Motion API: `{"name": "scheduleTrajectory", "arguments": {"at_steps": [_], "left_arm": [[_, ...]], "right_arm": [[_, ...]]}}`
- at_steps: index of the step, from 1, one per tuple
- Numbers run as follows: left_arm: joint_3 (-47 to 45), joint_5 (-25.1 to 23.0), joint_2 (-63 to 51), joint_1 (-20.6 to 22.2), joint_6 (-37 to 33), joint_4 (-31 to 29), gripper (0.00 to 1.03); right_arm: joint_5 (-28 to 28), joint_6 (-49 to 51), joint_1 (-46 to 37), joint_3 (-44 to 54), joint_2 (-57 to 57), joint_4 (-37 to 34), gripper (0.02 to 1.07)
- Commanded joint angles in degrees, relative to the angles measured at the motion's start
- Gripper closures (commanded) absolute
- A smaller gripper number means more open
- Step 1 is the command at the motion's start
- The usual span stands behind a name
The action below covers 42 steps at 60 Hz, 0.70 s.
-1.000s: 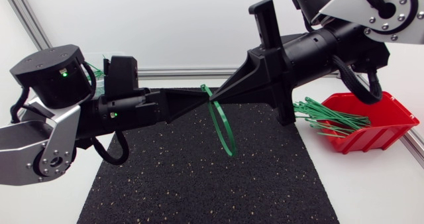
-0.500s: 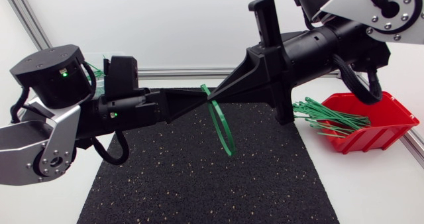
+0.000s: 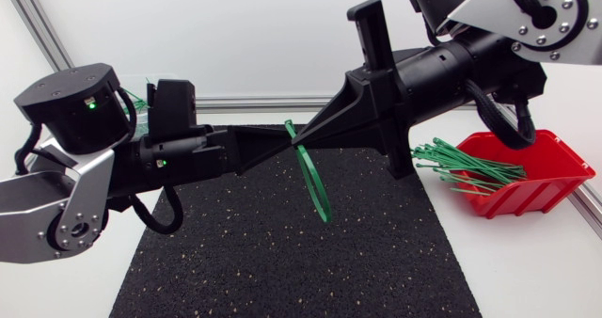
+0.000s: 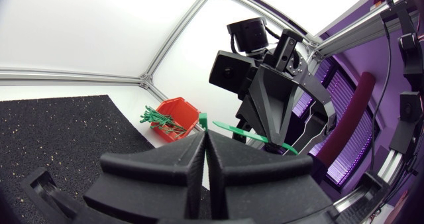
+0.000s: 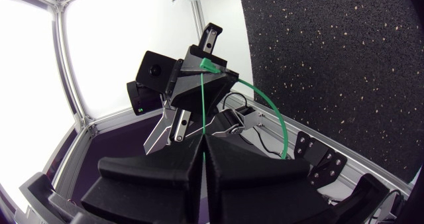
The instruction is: Take a green cable tie from the red box, thread the tail through the head to close it, then place it in the transparent bin on the left.
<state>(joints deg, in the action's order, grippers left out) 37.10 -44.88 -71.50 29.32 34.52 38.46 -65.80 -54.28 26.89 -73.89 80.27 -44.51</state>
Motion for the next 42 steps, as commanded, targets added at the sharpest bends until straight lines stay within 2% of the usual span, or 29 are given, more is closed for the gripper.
{"name": "scheduleTrajectory", "arguments": {"at_steps": [1,42], "left_arm": [[-0.9,0.0,0.5,0.3,-0.2,0.9,1.00],[-1.2,0.0,1.6,0.3,-0.3,0.8,1.00]], "right_arm": [[-0.1,-2.1,0.3,1.6,1.0,0.7,1.01],[-0.1,-2.1,-0.5,1.7,1.2,0.9,1.01]]}}
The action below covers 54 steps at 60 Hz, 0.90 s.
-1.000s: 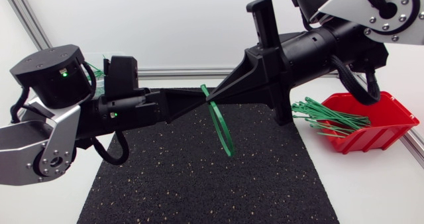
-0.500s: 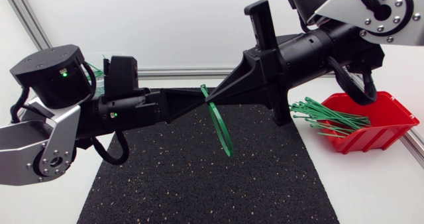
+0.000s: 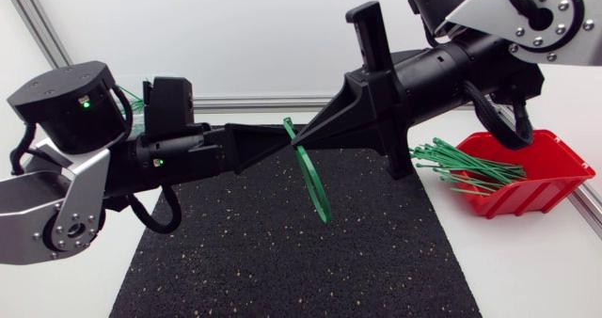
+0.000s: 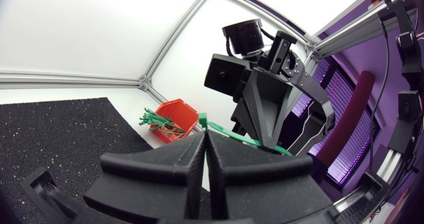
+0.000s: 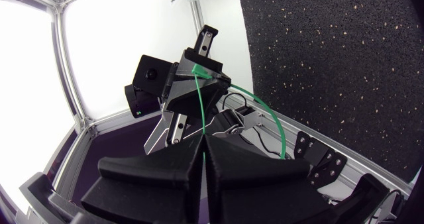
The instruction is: Take a green cable tie from the red box, thread the tail through the head to close it, then place it in the transparent bin on the left.
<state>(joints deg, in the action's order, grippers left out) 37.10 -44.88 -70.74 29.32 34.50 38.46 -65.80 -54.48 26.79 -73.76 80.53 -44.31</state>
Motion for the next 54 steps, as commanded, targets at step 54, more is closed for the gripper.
{"name": "scheduleTrajectory", "arguments": {"at_steps": [54], "left_arm": [[-0.9,0.8,0.9,0.1,-0.6,0.7,1.00]], "right_arm": [[0.0,-2.4,-0.8,2.1,0.3,0.7,1.01]]}}
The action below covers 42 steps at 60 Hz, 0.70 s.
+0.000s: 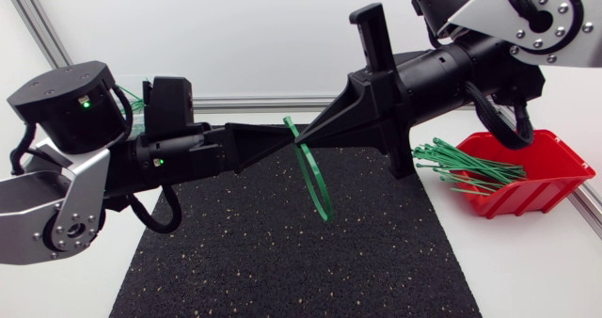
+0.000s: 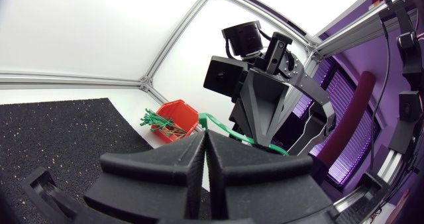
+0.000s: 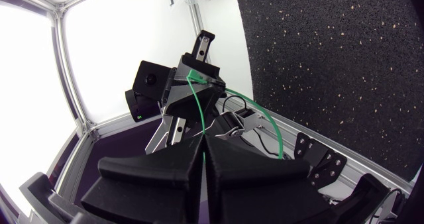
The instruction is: Take a green cable tie from the red box, thread the tail through the head to close it, then place it in the transparent bin on the left.
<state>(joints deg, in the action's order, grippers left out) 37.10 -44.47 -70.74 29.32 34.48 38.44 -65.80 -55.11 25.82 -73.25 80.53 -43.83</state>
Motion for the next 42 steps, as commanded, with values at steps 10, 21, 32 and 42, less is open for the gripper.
{"name": "scheduleTrajectory", "arguments": {"at_steps": [10,21,32,42], "left_arm": [[-0.8,0.5,0.9,-0.1,-0.5,0.8,1.00],[-0.8,0.5,0.9,-0.1,-0.6,0.8,1.00],[-0.7,0.5,1.0,-0.2,-0.5,0.8,1.00],[-0.8,0.5,1.0,-0.3,-0.6,0.7,1.00]], "right_arm": [[0.1,-1.8,0.2,1.6,0.3,0.2,1.01],[0.1,-1.8,0.2,1.7,0.3,0.2,1.01],[0.1,-1.8,0.3,1.8,0.2,0.2,1.01],[0.1,-1.8,0.3,1.8,0.2,0.2,1.01]]}}
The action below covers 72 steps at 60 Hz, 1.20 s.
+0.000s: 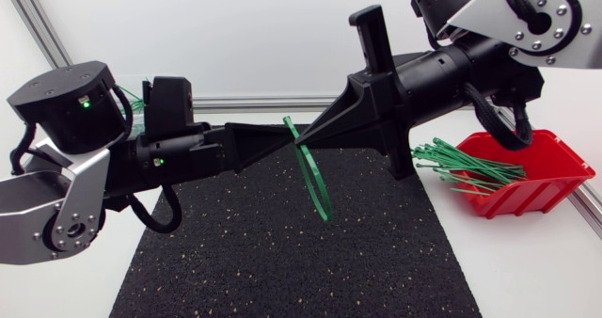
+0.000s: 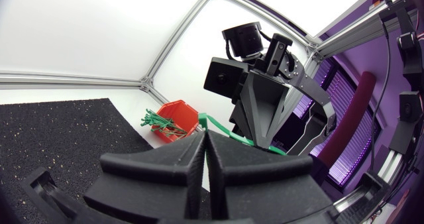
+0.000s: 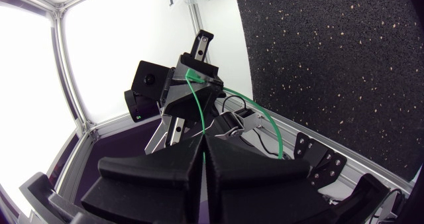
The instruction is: Take a green cable tie from the red box, thread the tail through the head to close it, then place it in the transparent bin on the left.
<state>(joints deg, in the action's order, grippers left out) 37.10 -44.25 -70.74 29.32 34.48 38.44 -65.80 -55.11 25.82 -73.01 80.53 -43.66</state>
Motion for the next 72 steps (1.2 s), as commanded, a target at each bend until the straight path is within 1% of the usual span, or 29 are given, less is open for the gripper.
{"name": "scheduleTrajectory", "arguments": {"at_steps": [1,36,58,72], "left_arm": [[-0.8,0.3,1.0,-0.3,-0.5,0.7,1.00],[-0.5,0.3,1.0,-0.7,-0.5,0.7,1.00],[-0.7,0.2,0.3,1.0,-0.6,0.6,1.00],[-0.8,0.2,0.9,0.9,-0.5,0.7,1.00]], "right_arm": [[0.1,-1.8,0.3,1.6,0.2,0.1,1.01],[0.5,-1.8,0.5,1.7,-0.2,0.0,1.01],[0.4,-1.8,0.5,1.6,-0.1,0.6,1.01],[0.3,-2.0,0.5,1.3,-0.1,0.9,1.01]]}}
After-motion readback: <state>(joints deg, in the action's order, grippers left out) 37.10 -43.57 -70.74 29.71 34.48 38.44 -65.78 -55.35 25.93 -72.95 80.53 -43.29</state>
